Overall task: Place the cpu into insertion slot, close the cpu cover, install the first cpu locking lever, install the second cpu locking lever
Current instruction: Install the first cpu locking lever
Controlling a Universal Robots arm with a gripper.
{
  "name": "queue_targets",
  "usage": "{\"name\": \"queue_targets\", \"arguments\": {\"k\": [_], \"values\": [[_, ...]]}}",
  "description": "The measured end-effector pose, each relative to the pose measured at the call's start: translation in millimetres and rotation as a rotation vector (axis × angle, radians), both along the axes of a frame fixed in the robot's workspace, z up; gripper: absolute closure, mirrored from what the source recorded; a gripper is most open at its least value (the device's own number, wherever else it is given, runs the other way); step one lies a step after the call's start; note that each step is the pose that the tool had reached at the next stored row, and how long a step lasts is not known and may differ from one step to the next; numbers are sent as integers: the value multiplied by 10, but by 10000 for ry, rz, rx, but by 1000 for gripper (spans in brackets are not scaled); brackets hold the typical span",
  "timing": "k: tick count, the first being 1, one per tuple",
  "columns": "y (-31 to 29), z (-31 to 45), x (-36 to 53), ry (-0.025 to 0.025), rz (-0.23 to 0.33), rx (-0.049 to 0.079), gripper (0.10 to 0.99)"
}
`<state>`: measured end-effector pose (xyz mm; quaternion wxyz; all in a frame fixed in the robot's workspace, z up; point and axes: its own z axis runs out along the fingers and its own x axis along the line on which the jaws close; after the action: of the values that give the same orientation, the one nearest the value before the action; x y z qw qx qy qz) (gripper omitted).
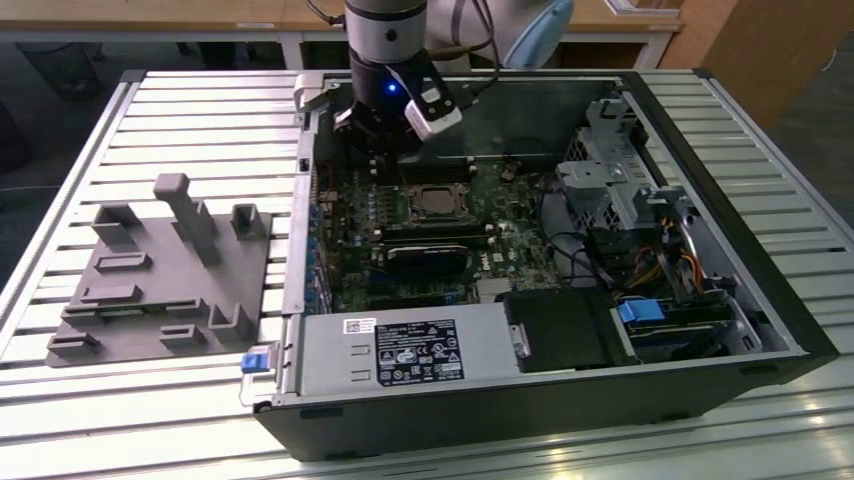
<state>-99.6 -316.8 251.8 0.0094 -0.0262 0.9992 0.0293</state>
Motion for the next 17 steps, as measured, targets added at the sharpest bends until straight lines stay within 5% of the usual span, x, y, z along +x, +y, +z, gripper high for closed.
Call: {"name": "queue_targets", "arguments": {"k": [10,17], "values": [[18,-1,-82,-10,1,0,965],[130,-3,-83,-11,1,-1,965]]}}
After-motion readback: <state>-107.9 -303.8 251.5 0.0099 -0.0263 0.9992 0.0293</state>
